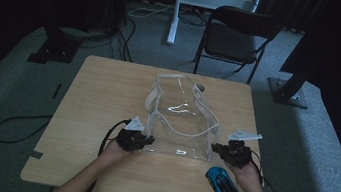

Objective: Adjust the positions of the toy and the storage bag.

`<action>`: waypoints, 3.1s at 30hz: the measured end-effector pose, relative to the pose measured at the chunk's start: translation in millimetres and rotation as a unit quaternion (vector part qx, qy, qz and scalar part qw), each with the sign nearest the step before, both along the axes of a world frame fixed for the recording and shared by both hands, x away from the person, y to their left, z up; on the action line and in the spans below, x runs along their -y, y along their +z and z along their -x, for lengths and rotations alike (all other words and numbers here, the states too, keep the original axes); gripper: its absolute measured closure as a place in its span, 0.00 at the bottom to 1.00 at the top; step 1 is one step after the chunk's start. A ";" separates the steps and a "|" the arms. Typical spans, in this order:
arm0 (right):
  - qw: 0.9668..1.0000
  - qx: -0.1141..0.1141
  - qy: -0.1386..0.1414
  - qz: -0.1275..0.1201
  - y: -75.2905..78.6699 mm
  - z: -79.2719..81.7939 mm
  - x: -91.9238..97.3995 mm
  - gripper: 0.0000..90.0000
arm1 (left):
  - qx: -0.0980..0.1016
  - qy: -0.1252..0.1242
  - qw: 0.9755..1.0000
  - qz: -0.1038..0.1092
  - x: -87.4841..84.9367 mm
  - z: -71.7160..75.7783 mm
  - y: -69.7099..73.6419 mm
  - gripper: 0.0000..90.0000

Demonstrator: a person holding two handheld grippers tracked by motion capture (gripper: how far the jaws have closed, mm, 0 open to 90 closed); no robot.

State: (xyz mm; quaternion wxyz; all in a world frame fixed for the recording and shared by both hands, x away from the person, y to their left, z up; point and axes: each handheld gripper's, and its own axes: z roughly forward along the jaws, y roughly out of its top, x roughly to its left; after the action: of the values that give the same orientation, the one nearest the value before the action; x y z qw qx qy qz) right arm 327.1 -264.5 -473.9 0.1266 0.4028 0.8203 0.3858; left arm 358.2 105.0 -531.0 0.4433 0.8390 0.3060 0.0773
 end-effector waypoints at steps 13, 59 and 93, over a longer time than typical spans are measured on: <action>1.000 0.001 -0.031 -0.002 -1.0 10.3 32.2 0.96 | -0.001 -0.023 1.000 0.001 30.9 -2.9 -0.6 0.94; 0.997 -0.006 -0.053 -0.057 -5.9 37.8 62.2 0.30 | -0.021 -0.065 0.997 0.020 47.6 0.4 7.1 0.29; 0.999 -0.003 -0.038 -0.029 -30.8 91.6 42.1 0.14 | 0.031 -0.029 0.997 -0.062 -8.7 26.9 15.2 0.01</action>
State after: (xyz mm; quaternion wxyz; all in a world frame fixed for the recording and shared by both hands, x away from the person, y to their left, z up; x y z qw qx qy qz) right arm 235.5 -306.6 -504.7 0.1271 0.4386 0.7929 0.4034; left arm 331.3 113.7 -515.8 0.4018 0.8705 0.2625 0.1090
